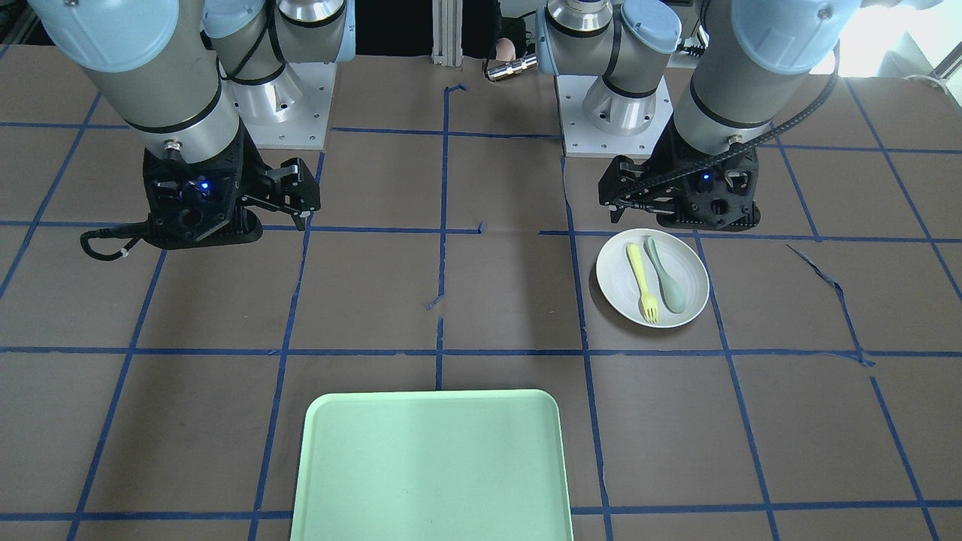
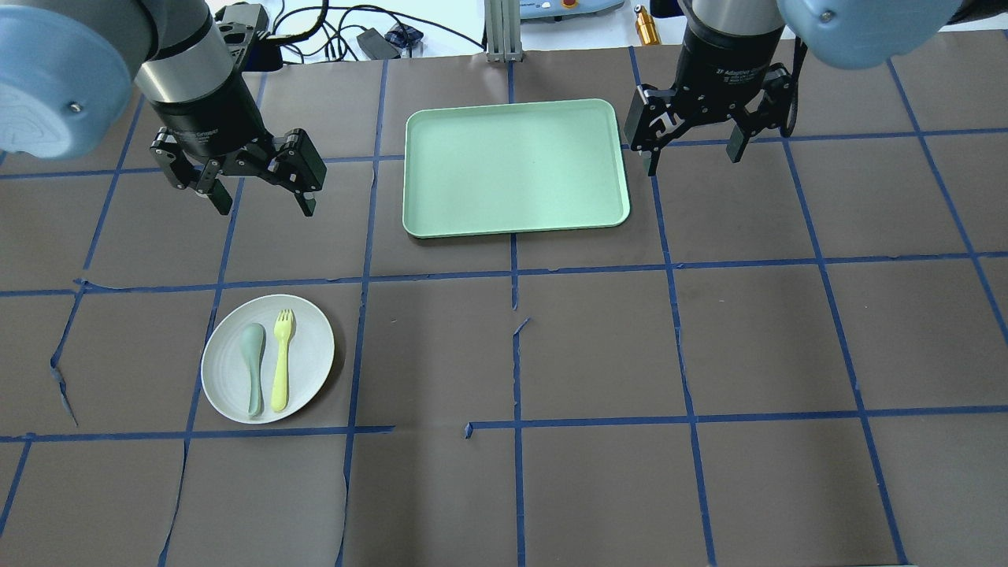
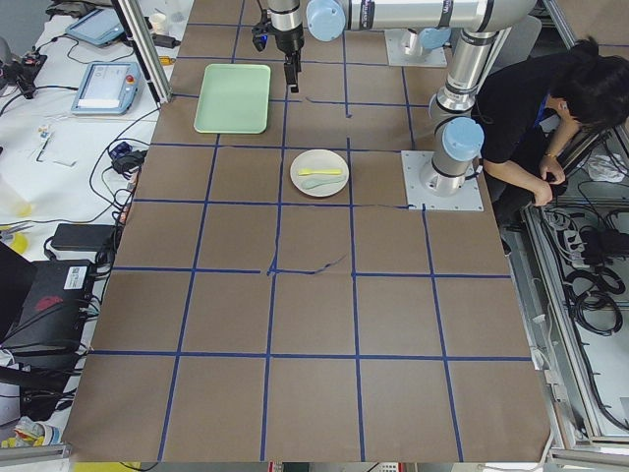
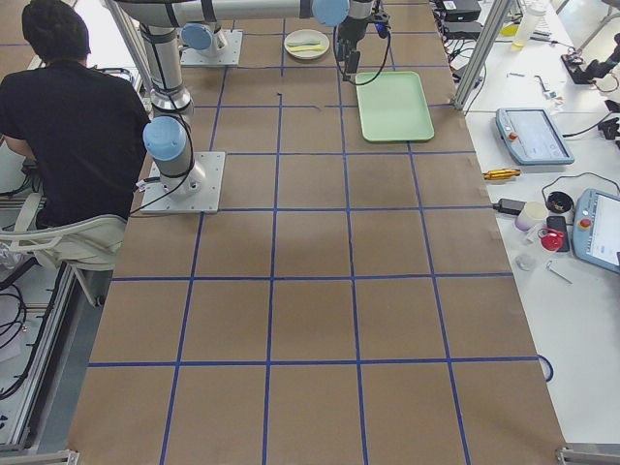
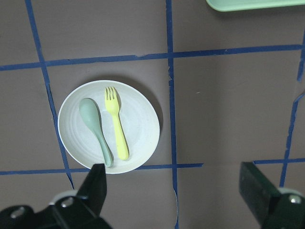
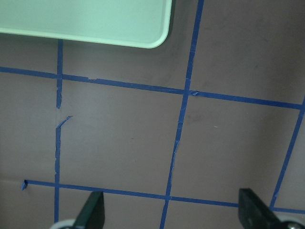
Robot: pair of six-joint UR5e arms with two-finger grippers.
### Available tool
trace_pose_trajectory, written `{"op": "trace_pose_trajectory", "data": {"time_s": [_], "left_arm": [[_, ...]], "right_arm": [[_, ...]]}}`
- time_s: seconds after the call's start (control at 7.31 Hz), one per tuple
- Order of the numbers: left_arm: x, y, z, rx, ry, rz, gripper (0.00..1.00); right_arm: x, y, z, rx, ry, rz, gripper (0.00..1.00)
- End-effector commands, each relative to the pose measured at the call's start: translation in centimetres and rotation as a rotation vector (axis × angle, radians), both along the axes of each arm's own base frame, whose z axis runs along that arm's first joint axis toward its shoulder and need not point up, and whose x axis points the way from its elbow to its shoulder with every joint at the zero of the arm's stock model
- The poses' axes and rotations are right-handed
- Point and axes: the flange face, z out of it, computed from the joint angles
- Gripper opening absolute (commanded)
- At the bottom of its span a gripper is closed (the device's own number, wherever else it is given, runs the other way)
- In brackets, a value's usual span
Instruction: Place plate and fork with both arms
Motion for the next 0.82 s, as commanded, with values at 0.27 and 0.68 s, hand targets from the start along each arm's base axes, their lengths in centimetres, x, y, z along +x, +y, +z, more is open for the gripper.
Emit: {"op": "trace_pose_trajectory", "data": {"time_s": [0.27, 0.68], "left_arm": [[0.07, 0.24, -0.33, 0.0, -0.006, 0.009, 1.0], [0.21, 0.1, -0.48, 0.002, -0.005, 0.015, 1.0]], "right_arm": [[-0.21, -0.15, 0.14, -0.008, 0.005, -0.002, 1.0], [-0.12, -0.15, 0.17, -0.011, 0.005, -0.001, 1.0]]}}
